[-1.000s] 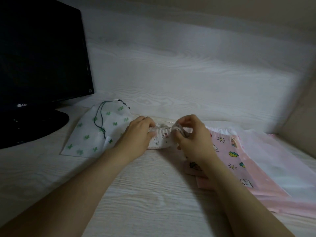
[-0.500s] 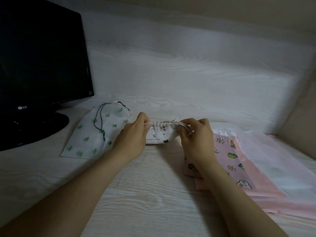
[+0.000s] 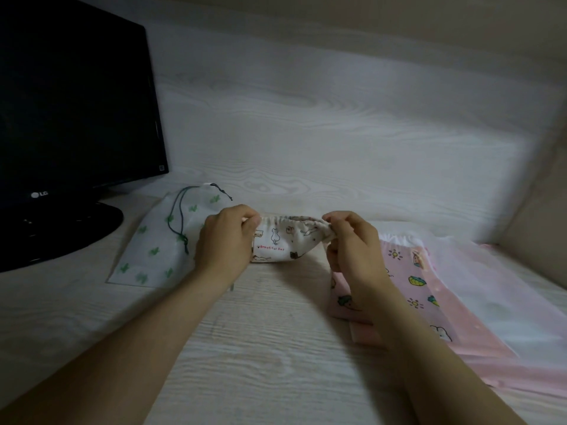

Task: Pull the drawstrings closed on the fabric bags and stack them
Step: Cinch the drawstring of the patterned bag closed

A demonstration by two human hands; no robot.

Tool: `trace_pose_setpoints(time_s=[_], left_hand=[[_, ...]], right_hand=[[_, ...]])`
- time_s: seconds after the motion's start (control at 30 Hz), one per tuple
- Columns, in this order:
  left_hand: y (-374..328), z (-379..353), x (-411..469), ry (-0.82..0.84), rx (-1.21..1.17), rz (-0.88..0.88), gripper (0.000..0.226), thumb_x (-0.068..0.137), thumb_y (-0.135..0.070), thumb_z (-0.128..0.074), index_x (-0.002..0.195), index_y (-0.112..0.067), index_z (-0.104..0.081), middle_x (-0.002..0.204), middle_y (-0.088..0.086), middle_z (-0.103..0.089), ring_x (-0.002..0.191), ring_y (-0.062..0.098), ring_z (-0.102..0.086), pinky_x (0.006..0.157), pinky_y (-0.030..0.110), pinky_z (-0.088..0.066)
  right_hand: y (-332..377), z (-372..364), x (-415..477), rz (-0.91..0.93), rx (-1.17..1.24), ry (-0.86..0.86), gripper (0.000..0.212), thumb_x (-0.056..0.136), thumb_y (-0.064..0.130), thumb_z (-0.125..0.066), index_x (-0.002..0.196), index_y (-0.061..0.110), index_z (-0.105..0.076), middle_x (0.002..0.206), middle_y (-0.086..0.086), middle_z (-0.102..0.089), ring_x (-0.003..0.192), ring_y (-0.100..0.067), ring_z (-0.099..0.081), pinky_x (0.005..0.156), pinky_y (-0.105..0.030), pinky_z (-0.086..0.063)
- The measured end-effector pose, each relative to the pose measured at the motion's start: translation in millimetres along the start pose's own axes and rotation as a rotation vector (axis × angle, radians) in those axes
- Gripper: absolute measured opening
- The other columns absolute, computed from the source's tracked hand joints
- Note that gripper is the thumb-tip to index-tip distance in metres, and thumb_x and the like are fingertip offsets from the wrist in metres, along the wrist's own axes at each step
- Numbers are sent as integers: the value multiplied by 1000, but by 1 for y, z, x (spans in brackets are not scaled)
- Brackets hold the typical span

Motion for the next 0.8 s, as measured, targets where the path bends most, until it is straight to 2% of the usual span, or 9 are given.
trace_pose_setpoints(time_s=[0.07,0.13,0.2,0.27,0.37,0.47,0.63,0.73,0.8], left_hand=[[8,5,2,-29,60,60,23,103,-39,-64,88,-27,-75,81,-4,-74,77,23,-69,70,41,-59],[14,5,4,-29,55,114,30,105,-39,-62,80,-24,-69,78,1,-71,78,29,-67,69,41,-56],[16,2,4,-24,-45,158,29,107,-26,-60,80,-18,-66,80,2,-71,80,31,-69,68,38,-54],[17,-1,3,-18,-159,203,23,104,-7,-56,88,-12,-71,84,4,-73,81,29,-72,70,40,-61],[22,-4,3,-3,-317,273,40,96,11,-49,94,-20,-74,85,6,-76,76,26,-74,72,41,-66],[34,-7,5,-21,-469,332,55,93,16,-49,90,-33,-73,97,6,-77,81,24,-75,75,41,-67],[53,-8,5,-93,-574,453,33,104,-1,-53,110,-21,-78,111,3,-77,100,22,-76,91,45,-64],[56,-13,4,-129,-776,528,28,106,0,-55,108,-19,-74,114,8,-76,107,24,-75,98,40,-61],[52,-14,2,-147,-982,581,23,108,0,-51,118,-6,-70,117,14,-74,104,25,-76,89,32,-62]], right_hand=[[0,2,-1,-31,100,-16,15,104,5,-49,104,9,-63,50,6,-39,44,-13,-28,43,-20,-25],[0,7,-1,-37,176,-46,9,104,8,-57,104,6,-65,54,2,-43,46,-15,-34,44,-24,-30],[1,11,-2,-24,198,-74,16,102,17,-64,94,4,-67,59,-4,-52,48,-16,-46,44,-25,-38],[1,13,-2,-24,227,-74,21,101,19,-66,88,3,-68,68,-10,-59,55,-17,-56,48,-25,-45],[-4,14,0,-63,253,-71,11,100,9,-65,106,2,-71,76,-13,-67,70,-20,-67,59,-27,-55],[-13,16,-1,-101,258,-112,18,98,1,-66,114,-5,-66,85,-20,-73,75,-25,-73,67,-28,-60],[-21,27,-8,-178,259,-217,7,95,1,-71,96,-6,-71,99,-34,-73,89,-35,-77,66,-23,-62],[-25,32,-8,-227,322,-286,12,100,-2,-61,111,-5,-66,100,-33,-72,84,-33,-78,67,-29,-65],[-29,34,-7,-258,360,-333,23,103,-3,-54,125,-3,-61,102,-28,-72,77,-29,-76,68,-30,-65]])
Point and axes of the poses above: each hand's wrist, its own x-axis towards the middle knuckle, its own z-axis out of the back of the hand, y = z × x, the point moved 9 cm from there along x, towards the middle knuckle
